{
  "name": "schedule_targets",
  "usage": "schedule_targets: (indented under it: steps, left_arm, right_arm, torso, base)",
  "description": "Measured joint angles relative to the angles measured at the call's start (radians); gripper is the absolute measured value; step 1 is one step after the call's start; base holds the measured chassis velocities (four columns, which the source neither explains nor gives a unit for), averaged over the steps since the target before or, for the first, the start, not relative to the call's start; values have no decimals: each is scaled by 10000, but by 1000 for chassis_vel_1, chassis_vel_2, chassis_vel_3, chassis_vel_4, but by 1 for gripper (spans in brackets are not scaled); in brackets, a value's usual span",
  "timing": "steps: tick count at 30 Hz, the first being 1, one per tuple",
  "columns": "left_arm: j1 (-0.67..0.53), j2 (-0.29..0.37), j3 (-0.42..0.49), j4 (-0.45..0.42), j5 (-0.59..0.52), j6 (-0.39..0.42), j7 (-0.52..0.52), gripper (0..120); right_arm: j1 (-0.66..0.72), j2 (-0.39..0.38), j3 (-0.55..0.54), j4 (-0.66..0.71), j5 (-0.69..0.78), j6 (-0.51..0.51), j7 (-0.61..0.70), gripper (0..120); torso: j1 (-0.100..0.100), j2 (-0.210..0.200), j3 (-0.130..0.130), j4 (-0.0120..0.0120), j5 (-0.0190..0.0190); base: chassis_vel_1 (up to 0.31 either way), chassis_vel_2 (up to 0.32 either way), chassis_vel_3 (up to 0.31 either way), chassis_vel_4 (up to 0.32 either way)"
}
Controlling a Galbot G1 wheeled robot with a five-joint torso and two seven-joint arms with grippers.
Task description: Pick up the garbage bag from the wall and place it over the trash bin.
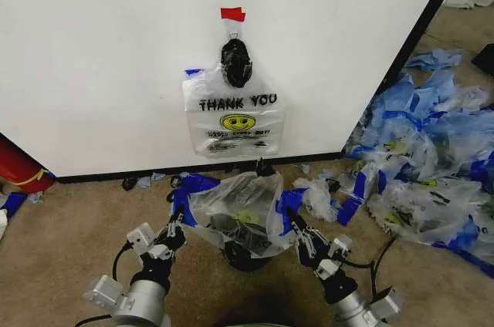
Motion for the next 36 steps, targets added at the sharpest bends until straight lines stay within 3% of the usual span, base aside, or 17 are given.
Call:
schedule_targets:
  steps: [36]
  left_arm:
    - [668, -281, 1320, 1277, 1532, -781, 114, 0]
  right_arm:
    - [-1555, 635, 505, -2155, -566, 1557, -741, 0]
  torso:
    - [0, 0, 0, -1, 1]
  base:
    - [0, 0, 0, 0]
